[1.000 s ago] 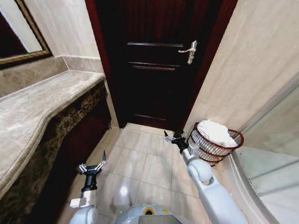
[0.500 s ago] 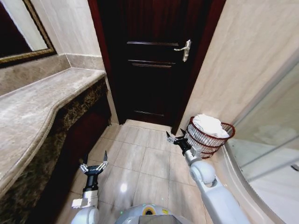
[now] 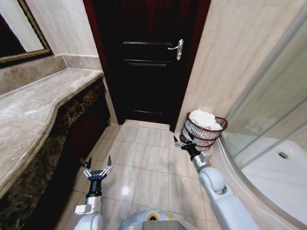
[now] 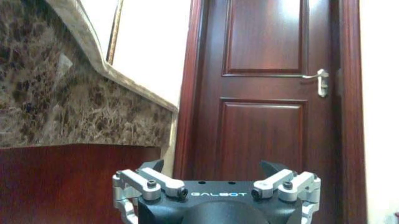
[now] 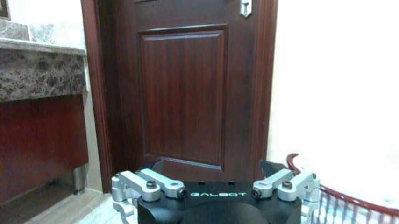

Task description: Discard the used towel into the hamper.

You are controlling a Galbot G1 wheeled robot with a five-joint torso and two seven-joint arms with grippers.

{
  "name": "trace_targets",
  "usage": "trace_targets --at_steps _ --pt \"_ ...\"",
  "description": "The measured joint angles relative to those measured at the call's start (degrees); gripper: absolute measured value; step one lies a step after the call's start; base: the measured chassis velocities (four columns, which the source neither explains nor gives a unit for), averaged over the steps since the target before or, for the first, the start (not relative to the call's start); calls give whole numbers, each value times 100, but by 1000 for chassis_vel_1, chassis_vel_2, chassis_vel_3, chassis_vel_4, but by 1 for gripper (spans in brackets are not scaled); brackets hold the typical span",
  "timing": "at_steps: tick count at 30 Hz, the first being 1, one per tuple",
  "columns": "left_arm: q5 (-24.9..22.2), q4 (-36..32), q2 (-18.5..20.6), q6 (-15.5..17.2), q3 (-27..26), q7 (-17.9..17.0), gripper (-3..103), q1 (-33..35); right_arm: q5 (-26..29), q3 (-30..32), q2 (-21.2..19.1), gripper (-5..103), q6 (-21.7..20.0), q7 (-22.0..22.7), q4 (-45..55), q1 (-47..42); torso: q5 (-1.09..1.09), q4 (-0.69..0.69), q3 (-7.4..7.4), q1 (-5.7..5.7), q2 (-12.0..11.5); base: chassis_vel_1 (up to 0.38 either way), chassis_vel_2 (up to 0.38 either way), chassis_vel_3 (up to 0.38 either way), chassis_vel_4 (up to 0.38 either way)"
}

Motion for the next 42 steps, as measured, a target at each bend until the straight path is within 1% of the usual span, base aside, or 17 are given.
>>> trace_targets --at_steps 5,15,18,20,27,30,32,33,36,42 --pt "-6 4 12 -17 5 3 100 0 -2 24 9 100 0 0 26 -13 -1 2 0 0 0 109 -147 -162 110" --pt "-21 26 20 -51 0 4 100 16 -4 29 10 100 -2 1 37 -11 -2 0 0 0 0 94 -147 -149 93" --pt "-62 53 14 -108 4 13 100 -5 7 33 10 100 76 2 -1 7 -2 1 0 0 0 118 -138 -137 123" --pt "-83 68 1 -141 7 13 100 -17 6 50 9 100 255 -6 -98 23 -1 1 0 -1 0 87 -114 -102 105" --pt "-136 51 0 -142 15 32 100 -4 77 73 35 100 341 -5 -130 -9 -2 1 0 0 0 33 -24 -35 24" --pt "-178 13 3 -103 13 25 100 -4 53 107 135 100 353 38 -133 -52 -3 1 1 1 0 0 0 0 0" --pt "-206 -19 32 -62 -4 24 100 -5 -127 141 348 100 410 92 -146 -100 -2 2 1 2 0 0 0 0 0" --pt "-206 -19 32 -62 -4 24 100 -5 -127 141 348 100 410 92 -146 -100 -2 2 1 2 0 0 0 0 0" --pt "-288 -20 99 -34 -23 29 100 -25 -464 129 615 100 562 81 -201 -165 -2 1 0 1 0 0 0 0 0" --pt "-280 23 162 39 -26 30 100 -74 -612 87 800 100 593 49 -205 -187 -2 1 0 1 0 0 0 0 0"
